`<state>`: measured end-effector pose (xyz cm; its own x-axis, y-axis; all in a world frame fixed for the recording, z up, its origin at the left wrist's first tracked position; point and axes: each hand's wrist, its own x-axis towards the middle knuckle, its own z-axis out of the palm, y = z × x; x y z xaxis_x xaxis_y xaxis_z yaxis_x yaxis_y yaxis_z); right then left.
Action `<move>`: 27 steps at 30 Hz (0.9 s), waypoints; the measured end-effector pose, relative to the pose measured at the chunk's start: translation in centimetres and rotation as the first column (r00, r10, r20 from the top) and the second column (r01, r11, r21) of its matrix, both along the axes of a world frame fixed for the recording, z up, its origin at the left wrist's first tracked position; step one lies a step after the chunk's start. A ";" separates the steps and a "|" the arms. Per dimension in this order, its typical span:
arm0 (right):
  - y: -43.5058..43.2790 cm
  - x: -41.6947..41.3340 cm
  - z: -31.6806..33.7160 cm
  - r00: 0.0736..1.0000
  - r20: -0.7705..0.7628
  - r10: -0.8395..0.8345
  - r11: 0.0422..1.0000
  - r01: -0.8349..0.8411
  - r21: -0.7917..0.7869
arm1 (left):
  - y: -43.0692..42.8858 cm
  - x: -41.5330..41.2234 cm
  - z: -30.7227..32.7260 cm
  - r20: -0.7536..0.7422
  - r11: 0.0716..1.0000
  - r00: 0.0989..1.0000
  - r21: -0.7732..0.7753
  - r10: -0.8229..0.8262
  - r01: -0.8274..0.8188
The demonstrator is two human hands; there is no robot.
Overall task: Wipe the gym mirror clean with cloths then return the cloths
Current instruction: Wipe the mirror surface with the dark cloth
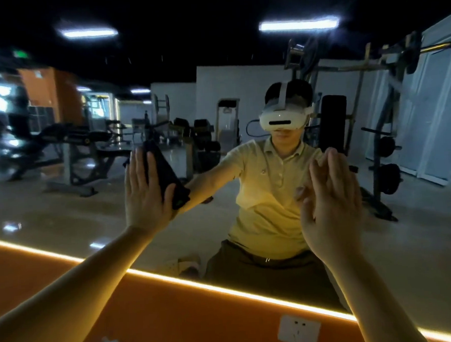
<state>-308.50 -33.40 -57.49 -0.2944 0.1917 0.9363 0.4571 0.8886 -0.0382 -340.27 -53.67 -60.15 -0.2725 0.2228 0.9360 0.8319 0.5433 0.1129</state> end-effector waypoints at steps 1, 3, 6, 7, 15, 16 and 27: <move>0.3 0.4 -0.3 0.998 0.056 -0.008 1.000 0.007 0.007 | 0.4 0.4 -0.6 0.062 0.999 0.998 0.051 -0.003 0.000; 0.9 1.0 -0.4 0.992 0.129 -0.003 1.000 0.000 0.018 | 2.7 2.9 -1.0 0.123 0.990 0.992 0.137 -0.036 0.018; 1.3 1.5 -0.2 0.983 0.180 0.026 0.999 -0.030 0.023 | 7.7 8.3 -0.7 -0.004 0.990 0.992 0.063 -0.130 0.130; 1.3 1.7 -0.2 0.981 0.189 0.041 0.998 -0.047 0.030 | 9.5 10.4 -0.6 -0.054 0.986 0.985 0.020 -0.163 0.164; 1.6 5.5 1.9 0.961 0.128 0.246 0.969 -0.239 -0.066 | 14.6 18.1 -1.0 -0.360 0.906 0.886 -0.402 -0.291 0.134; 2.1 6.3 2.0 0.973 0.092 0.213 0.977 -0.210 -0.041 | 13.1 16.4 -0.7 -0.384 0.896 0.882 -0.435 -0.273 0.088; 5.1 10.0 0.7 0.971 0.208 -0.122 0.980 0.150 -0.127 | 11.0 16.7 2.0 0.089 0.997 0.996 -0.068 -0.027 0.033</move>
<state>-298.46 -28.28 -56.77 -0.4334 0.3686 0.8224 0.5843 0.8097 -0.0550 -323.53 -42.67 -58.11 -0.3452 0.2958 0.8907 0.8365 0.5273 0.1491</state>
